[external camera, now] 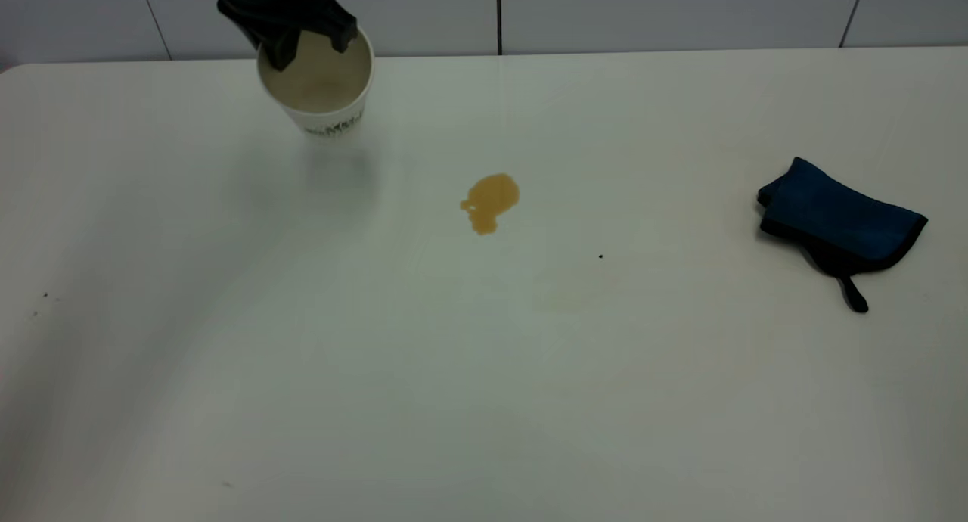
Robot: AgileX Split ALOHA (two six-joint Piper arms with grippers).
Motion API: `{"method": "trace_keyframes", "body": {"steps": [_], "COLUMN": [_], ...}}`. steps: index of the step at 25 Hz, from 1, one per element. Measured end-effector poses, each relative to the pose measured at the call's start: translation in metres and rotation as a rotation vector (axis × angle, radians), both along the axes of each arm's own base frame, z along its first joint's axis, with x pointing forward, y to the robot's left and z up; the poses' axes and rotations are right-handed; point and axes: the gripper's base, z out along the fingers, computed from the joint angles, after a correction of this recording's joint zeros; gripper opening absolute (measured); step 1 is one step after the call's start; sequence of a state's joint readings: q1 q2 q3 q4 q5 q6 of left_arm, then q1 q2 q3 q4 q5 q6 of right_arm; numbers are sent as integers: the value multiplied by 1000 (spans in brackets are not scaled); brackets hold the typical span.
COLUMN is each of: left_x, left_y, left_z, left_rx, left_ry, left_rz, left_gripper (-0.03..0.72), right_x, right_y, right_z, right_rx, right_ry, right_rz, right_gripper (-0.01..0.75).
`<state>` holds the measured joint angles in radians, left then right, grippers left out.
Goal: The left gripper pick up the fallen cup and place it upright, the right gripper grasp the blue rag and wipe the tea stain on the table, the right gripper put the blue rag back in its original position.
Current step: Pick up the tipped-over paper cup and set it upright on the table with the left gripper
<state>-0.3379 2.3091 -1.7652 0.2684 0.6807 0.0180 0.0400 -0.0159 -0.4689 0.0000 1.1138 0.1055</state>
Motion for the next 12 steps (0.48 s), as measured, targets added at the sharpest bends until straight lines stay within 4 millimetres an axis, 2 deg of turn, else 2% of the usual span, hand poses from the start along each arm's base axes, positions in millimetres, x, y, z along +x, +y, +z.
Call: {"method": "trace_keyframes", "body": {"steps": [2, 5, 8, 12], "left_x": [-2, 3, 8, 9], "left_y": [11, 29, 47, 54], "left_z": [-2, -5, -14, -29], "left_rx": [-155, -327, -365, -335], "left_ry": [128, 188, 196, 218], "left_rz": [4, 44, 96, 158], "left_gripper": [8, 8, 8, 8], "right_x": [0, 0, 0, 0], "right_y": [0, 0, 0, 0], "right_z": [0, 0, 0, 0], "right_rx": [0, 0, 0, 0], "right_ry": [0, 0, 0, 0], "right_rz": [0, 0, 0, 0], "right_gripper": [491, 491, 491, 491]}}
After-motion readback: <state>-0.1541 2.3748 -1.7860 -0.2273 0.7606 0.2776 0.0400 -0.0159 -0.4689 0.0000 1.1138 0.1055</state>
